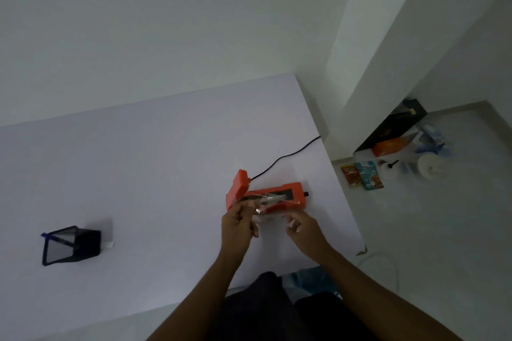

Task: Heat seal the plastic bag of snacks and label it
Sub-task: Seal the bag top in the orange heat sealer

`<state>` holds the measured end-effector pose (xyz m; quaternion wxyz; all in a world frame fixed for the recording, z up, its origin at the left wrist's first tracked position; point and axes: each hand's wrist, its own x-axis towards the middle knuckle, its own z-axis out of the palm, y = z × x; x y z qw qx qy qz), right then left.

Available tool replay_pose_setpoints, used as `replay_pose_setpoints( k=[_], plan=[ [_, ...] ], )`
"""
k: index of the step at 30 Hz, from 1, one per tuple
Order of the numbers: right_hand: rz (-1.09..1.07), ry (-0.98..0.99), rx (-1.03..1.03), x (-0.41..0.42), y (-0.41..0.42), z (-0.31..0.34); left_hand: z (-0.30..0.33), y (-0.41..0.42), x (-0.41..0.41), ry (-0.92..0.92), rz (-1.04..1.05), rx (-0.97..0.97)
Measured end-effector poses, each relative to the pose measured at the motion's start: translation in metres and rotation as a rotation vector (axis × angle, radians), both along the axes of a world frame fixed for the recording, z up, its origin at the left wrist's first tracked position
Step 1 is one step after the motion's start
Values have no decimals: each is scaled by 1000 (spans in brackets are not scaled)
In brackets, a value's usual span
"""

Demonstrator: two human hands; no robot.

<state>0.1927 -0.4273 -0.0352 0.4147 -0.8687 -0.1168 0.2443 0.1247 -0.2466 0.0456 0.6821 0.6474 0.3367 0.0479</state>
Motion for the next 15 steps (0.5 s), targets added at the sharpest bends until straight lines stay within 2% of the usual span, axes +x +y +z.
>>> replay_pose_setpoints(
  k=[3, 6, 9, 15],
  plan=[
    [133, 155, -11, -18, 19, -5, 2, 14, -23, 9, -8, 24],
    [230, 242, 64, -31, 46, -10, 8, 34, -44, 39, 41, 50],
    [255, 315, 162, -46, 82, -6, 9, 57, -66, 85, 156, 102],
    [297, 344, 189, -81, 169, -6, 4, 125, -109, 122, 408, 187]
  ],
)
